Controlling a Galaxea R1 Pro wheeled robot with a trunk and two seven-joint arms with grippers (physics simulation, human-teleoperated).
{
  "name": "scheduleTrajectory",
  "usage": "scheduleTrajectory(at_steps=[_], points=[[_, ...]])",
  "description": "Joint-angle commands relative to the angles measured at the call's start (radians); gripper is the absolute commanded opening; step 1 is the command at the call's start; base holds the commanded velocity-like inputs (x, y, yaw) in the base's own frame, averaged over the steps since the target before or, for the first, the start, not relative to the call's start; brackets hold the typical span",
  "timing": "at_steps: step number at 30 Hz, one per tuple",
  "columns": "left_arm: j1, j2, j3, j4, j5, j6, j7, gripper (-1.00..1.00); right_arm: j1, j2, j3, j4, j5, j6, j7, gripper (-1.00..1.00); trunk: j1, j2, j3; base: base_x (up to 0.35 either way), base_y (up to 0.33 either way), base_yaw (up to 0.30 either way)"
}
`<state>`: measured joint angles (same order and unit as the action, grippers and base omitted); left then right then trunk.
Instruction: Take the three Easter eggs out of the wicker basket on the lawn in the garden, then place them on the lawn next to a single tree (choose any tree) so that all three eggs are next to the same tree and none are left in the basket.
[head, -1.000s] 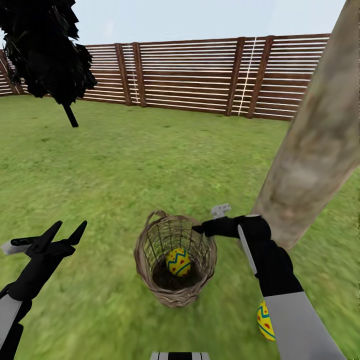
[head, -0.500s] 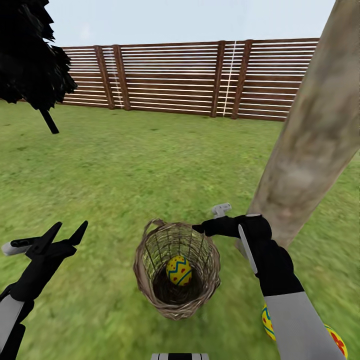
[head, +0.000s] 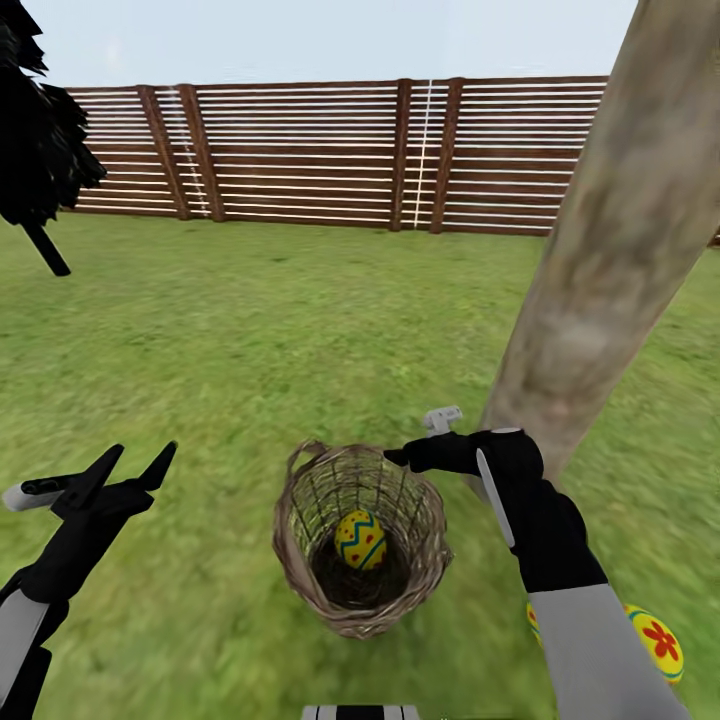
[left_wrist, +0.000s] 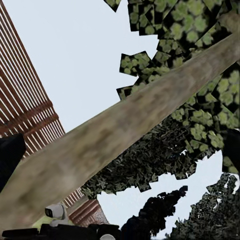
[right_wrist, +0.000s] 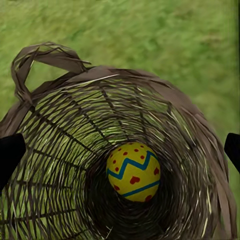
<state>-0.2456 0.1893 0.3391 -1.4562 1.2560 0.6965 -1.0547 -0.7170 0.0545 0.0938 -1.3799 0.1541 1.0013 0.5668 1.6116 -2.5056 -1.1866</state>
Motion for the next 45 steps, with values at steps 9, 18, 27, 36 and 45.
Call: scheduleTrajectory(at_steps=[9,18,27,36,45], points=[[0.0,0.004,-0.046,-0.001,0.005,0.008,0.0,1.0,-0.002,0.001,0.0,0.002,0.013,0.006,0.005,1.0,0.0,0.0,-0.006,0.01,0.337,-0.269],[0.0,0.002,-0.051,-0.009,0.004,-0.003,0.001,1.0,-0.05,0.073,0.234,0.122,0.279,0.011,-0.211,1.0,0.0,0.0,-0.007,0.026,0.068,-0.03],[0.0,0.001,-0.051,-0.007,-0.019,-0.003,0.002,1.0,-0.378,0.12,0.25,0.786,0.118,-0.001,-0.155,1.0,0.0,0.0,-0.007,0.0,0.0,0.0],[0.0,-0.004,-0.053,-0.007,-0.049,-0.003,0.003,1.0,-0.415,0.113,0.272,0.833,0.076,-0.008,0.104,1.0,0.0,0.0,-0.007,0.0,0.0,0.0],[0.0,-0.005,-0.054,-0.007,-0.049,-0.003,0.001,1.0,-0.417,0.115,0.276,0.811,0.132,-0.007,0.017,1.0,0.0,0.0,-0.007,0.0,0.0,0.0]])
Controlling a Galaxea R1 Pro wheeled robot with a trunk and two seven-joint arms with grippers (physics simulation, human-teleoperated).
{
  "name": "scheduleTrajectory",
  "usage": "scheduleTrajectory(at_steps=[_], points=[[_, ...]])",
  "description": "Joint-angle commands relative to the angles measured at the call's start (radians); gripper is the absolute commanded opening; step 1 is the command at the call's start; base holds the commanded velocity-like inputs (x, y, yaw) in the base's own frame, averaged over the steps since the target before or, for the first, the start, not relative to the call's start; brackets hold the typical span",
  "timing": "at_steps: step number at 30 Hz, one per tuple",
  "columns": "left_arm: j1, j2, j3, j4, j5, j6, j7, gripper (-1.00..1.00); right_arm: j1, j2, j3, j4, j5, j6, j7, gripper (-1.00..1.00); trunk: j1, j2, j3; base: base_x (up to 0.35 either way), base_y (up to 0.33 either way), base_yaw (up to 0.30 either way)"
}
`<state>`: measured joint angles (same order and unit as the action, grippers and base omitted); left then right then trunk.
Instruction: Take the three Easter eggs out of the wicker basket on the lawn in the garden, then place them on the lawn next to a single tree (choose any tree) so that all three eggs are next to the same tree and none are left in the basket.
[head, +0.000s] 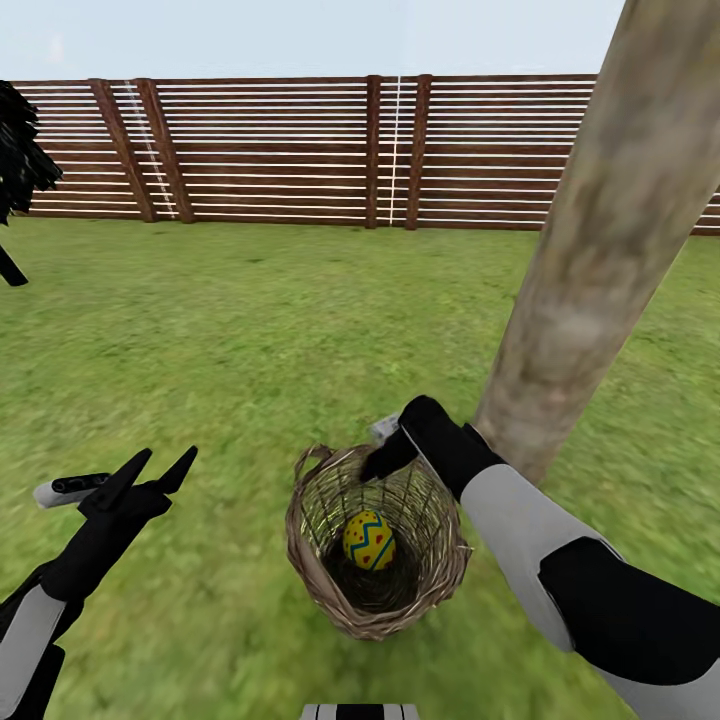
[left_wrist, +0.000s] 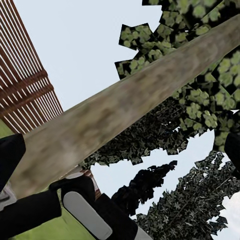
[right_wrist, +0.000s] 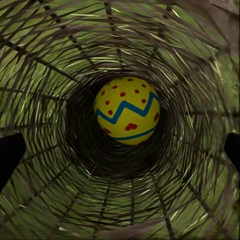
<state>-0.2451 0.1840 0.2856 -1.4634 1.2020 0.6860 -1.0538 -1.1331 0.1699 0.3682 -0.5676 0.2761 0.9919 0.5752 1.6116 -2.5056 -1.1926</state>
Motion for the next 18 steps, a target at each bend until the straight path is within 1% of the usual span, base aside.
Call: scheduleTrajectory(at_steps=[1,4,8,10,12,14,16,18], points=[[0.0,0.0,0.0,0.0,0.005,0.007,0.0,1.0,-0.001,0.001,0.002,-0.001,0.015,0.002,-0.009,1.0,0.0,0.0,-0.001,0.0,0.0,0.0],[-0.001,0.0,0.0,0.0,0.005,0.007,-0.001,1.0,-0.001,0.001,0.002,0.0,0.022,0.002,-0.034,1.0,0.0,0.0,-0.001,0.0,0.0,0.0],[0.0,-0.001,0.0,0.001,0.005,0.007,-0.002,1.0,-0.001,0.001,0.005,0.002,0.024,0.002,-0.041,1.0,0.0,0.0,-0.001,0.0,0.0,0.0],[0.0,-0.001,0.0,0.001,0.005,0.007,-0.002,1.0,-0.001,0.0,0.014,0.0,0.025,0.001,-0.04,1.0,0.001,-0.001,-0.009,0.0,0.0,0.0],[0.0,-0.001,0.0,0.001,0.005,0.007,-0.002,1.0,-0.001,0.001,0.054,-0.002,0.025,-0.005,-0.036,1.0,0.002,-0.001,-0.016,0.0,0.0,0.0],[0.0,-0.001,0.0,0.001,0.005,0.007,-0.002,1.0,-0.001,0.002,0.083,-0.003,0.024,-0.018,-0.033,1.0,0.003,-0.002,-0.024,0.0,0.0,0.0],[0.0,-0.001,0.0,0.001,0.005,0.007,-0.002,1.0,-0.001,0.001,0.097,-0.004,0.022,-0.028,-0.032,1.0,0.003,-0.002,-0.032,0.0,0.0,0.0],[0.0,0.0,0.0,0.002,0.005,0.007,-0.002,1.0,-0.001,0.001,0.103,-0.004,0.022,-0.032,-0.031,1.0,0.004,-0.003,-0.039,0.0,0.0,0.0]])
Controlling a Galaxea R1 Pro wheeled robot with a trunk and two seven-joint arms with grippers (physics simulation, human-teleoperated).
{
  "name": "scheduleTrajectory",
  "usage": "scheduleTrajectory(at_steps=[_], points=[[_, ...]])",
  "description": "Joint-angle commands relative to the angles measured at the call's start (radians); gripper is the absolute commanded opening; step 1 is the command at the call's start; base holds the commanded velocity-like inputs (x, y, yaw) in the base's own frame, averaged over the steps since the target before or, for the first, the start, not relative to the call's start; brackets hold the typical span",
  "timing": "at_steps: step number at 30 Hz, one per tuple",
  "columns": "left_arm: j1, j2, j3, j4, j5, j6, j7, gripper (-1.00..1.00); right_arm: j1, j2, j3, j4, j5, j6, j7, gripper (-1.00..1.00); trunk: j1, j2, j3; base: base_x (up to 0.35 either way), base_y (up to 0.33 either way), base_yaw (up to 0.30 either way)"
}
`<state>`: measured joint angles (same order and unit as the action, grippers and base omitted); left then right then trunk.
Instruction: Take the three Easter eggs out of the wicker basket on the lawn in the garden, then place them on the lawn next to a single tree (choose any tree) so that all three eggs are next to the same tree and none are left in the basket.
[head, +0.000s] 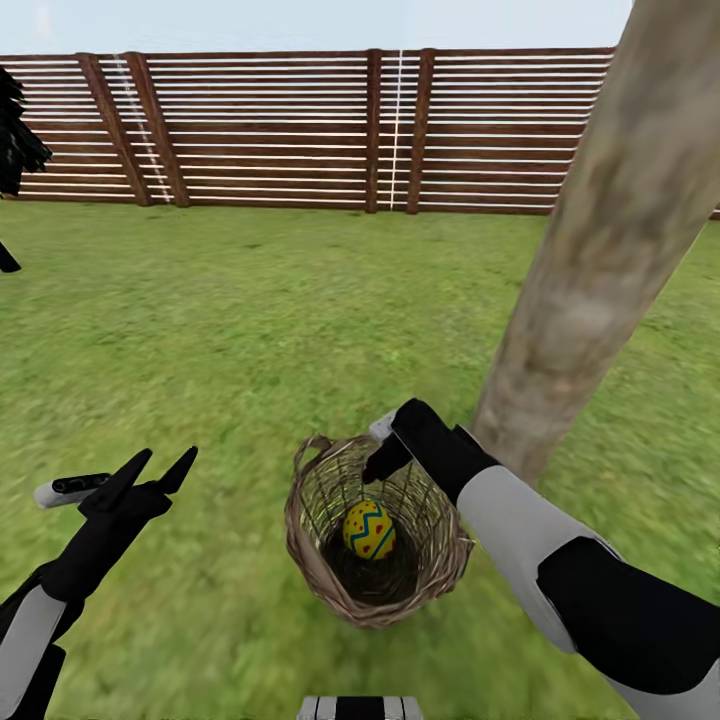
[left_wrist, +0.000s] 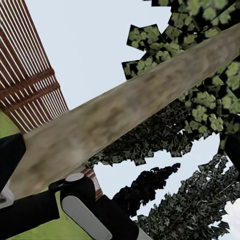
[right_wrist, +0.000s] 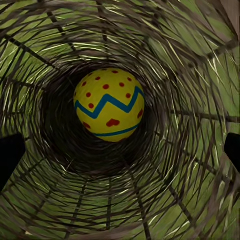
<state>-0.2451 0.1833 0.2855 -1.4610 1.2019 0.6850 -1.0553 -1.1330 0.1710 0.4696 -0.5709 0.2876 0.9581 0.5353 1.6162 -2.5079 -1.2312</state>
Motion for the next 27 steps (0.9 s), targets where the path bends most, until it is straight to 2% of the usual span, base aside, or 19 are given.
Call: scheduleTrajectory(at_steps=[1,14,25,27], points=[[0.0,0.001,0.0,0.0,0.005,0.007,0.0,1.0,-0.001,0.0,0.004,-0.001,0.01,0.001,0.009,1.0,0.0,-0.001,-0.005,0.0,0.0,0.0],[-0.001,0.001,0.0,0.002,0.005,0.007,0.0,1.0,-0.001,-0.005,0.006,0.0,0.014,0.001,0.001,1.0,0.006,-0.004,-0.058,0.0,0.0,0.006],[0.0,0.001,0.001,0.002,0.005,0.007,0.0,1.0,-0.001,-0.001,0.006,-0.004,0.009,-0.001,0.002,1.0,0.006,-0.004,-0.075,0.0,0.0,0.083],[-0.001,0.001,0.001,0.002,0.005,0.007,0.0,1.0,-0.001,-0.001,0.006,-0.004,0.01,-0.001,0.001,1.0,0.007,-0.004,-0.086,0.0,0.0,0.088]])
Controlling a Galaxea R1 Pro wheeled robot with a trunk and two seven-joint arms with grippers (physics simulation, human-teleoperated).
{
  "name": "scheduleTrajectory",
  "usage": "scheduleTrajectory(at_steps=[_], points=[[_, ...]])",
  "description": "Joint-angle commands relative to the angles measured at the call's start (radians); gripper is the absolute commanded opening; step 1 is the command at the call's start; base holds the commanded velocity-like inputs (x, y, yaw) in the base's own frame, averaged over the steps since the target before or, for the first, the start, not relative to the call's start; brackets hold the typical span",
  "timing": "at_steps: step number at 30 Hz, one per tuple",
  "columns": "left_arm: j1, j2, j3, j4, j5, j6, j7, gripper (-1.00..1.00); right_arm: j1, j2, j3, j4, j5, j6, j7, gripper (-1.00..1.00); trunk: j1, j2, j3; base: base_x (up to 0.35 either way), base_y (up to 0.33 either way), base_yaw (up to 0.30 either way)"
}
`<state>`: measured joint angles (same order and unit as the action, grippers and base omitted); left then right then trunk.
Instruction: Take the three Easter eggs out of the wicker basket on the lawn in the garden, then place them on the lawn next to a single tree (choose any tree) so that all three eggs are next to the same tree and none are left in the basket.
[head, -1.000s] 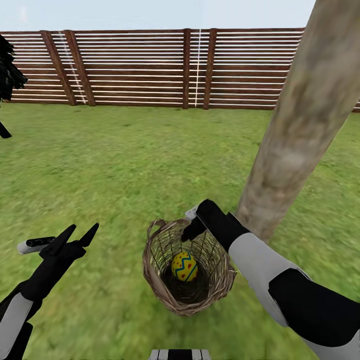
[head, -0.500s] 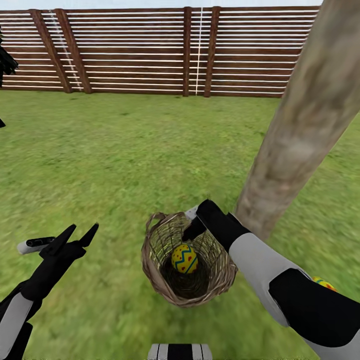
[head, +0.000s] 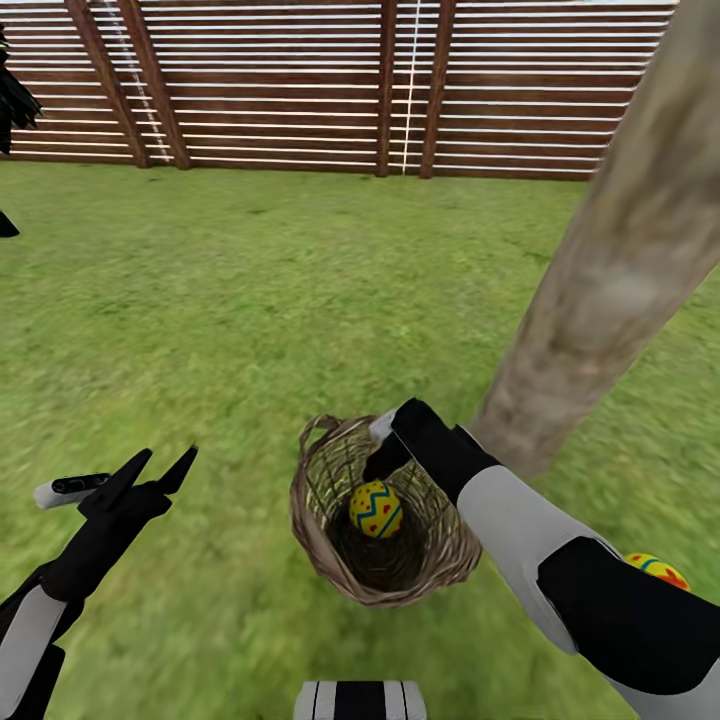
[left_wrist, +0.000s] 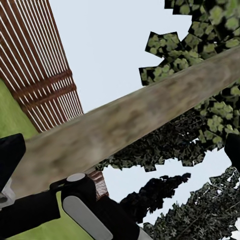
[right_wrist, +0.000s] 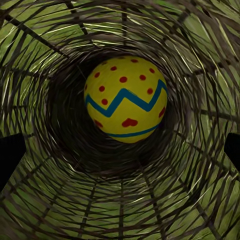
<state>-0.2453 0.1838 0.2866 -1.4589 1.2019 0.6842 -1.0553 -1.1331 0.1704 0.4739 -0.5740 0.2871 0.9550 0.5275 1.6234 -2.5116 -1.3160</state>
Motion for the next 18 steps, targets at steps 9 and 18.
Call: scheduleTrajectory(at_steps=[9,18], points=[[0.0,0.001,-0.001,0.0,0.005,0.008,0.0,1.0,-0.001,-0.003,0.002,-0.032,0.016,0.002,0.003,1.0,0.004,-0.002,-0.05,0.0,0.0,0.088],[0.0,0.001,-0.001,0.001,0.005,0.008,0.0,1.0,-0.001,0.0,0.002,-0.041,0.017,0.001,-0.065,1.0,0.008,-0.005,-0.099,0.0,0.0,0.083]])
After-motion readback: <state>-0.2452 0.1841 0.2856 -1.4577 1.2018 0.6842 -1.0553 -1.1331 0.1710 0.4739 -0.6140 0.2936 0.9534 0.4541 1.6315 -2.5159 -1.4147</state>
